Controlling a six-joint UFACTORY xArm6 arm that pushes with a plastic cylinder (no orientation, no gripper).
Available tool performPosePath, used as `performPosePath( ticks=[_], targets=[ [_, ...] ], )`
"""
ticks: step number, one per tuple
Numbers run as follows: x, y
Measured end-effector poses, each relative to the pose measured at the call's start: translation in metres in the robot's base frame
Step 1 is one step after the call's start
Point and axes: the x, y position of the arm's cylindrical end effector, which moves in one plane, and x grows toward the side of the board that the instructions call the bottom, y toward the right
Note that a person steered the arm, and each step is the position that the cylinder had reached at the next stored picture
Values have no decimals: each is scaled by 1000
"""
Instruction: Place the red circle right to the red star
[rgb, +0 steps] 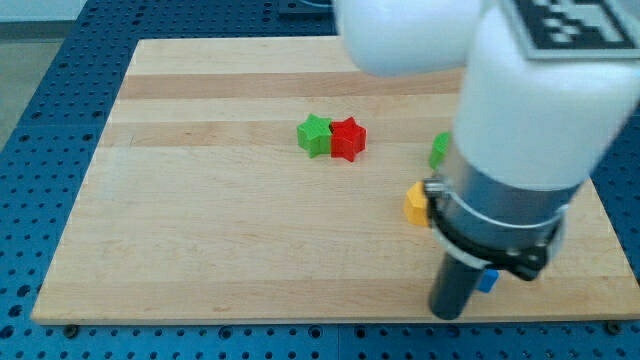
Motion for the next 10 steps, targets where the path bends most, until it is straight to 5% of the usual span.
performPosePath(
  ticks=[5, 10],
  targets=[
    [-11, 86],
    [-68, 86]
  ],
)
